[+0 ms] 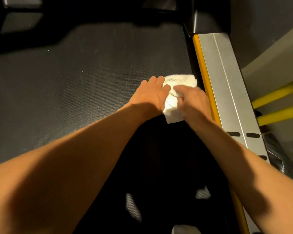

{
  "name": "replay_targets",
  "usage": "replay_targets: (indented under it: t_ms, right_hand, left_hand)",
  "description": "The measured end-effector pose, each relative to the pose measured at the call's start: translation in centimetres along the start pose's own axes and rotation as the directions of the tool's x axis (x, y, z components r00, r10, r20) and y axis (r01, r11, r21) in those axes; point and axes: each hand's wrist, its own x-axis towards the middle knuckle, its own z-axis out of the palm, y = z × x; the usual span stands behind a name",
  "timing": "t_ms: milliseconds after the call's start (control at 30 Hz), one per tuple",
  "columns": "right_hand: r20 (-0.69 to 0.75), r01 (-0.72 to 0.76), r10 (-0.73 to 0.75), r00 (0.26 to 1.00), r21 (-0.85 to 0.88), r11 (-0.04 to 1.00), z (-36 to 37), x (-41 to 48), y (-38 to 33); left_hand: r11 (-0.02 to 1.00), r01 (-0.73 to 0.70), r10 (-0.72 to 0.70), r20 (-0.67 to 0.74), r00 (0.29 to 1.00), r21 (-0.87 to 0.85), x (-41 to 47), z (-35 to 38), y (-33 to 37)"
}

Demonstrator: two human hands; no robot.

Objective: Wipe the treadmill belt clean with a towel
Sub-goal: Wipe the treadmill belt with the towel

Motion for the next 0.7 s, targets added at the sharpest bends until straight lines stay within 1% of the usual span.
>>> replay_targets:
  t_ms: [67,100,133,200,267,333,400,467,500,533,567,600,667,700]
  right_hand:
    - [-0.032,-0.090,0.090,0.995,0.009,0.996,0.1,1.6,-0.5]
    - [-0.022,-0.143,0.144,0.989,0.032,0.989,0.3,1.6,-1.0]
    - [0.023,-0.188,0.187,0.982,0.043,0.981,0.7,1.2,-1.5]
    - [0.039,-0.095,0.092,0.995,0.070,0.993,1.7,-0.7,-2.7]
    - [0.014,0.035,-0.037,0.999,0.094,0.995,2.1,-1.8,-3.2]
    - [0.053,0.016,-0.019,0.998,0.057,0.998,2.0,-0.2,-3.1]
    - [0.081,0.009,-0.012,0.997,0.045,0.999,2.1,1.5,-3.1]
    - [0.021,0.048,-0.048,0.999,0.029,0.998,2.3,1.5,-3.6]
    - [-0.032,0.065,-0.064,0.997,0.036,0.997,2.6,0.9,-3.9]
    - [-0.100,0.123,-0.116,0.988,0.063,0.990,3.0,0.1,-4.2]
    - [-0.168,0.207,-0.193,0.967,0.071,0.976,3.5,-1.0,-4.5]
    - [-0.203,0.275,-0.256,0.945,0.068,0.959,3.9,-2.0,-4.8]
    - [-0.197,0.346,-0.328,0.924,0.063,0.936,4.7,-2.6,-4.8]
    - [-0.195,0.348,-0.330,0.924,0.069,0.935,4.6,-2.3,-4.8]
  left_hand:
    - [1.000,0.006,-0.006,0.004,1.000,0.000,-0.2,-0.1,0.1]
    - [1.000,0.001,-0.001,0.010,1.000,0.002,-0.3,-0.1,0.3]
    - [1.000,-0.005,0.005,0.012,1.000,0.001,-0.4,-0.1,0.4]
    - [1.000,-0.012,0.012,0.000,1.000,0.004,-0.7,0.0,0.1]
    - [1.000,-0.025,0.025,0.010,1.000,0.014,-1.2,0.1,-0.8]
    - [1.000,-0.026,0.025,0.020,0.999,0.003,-1.8,0.2,-1.9]
    - [1.000,-0.018,0.019,-0.024,1.000,0.022,-2.3,0.4,-2.8]
    - [0.998,-0.007,0.010,-0.054,0.998,0.058,-2.5,0.6,-3.2]
    - [0.998,-0.009,0.013,-0.064,0.998,0.065,-2.6,0.6,-3.3]
    - [0.997,-0.035,0.041,-0.083,0.996,0.074,-2.7,0.7,-3.4]
    - [0.991,-0.090,0.100,-0.097,0.990,0.099,-2.9,0.6,-3.6]
    - [0.977,-0.156,0.172,-0.097,0.980,0.148,-3.1,0.5,-3.8]
    - [0.941,-0.233,0.260,-0.085,0.962,0.244,-3.6,0.3,-4.6]
    - [0.933,-0.235,0.267,-0.086,0.960,0.272,-3.8,0.2,-5.0]
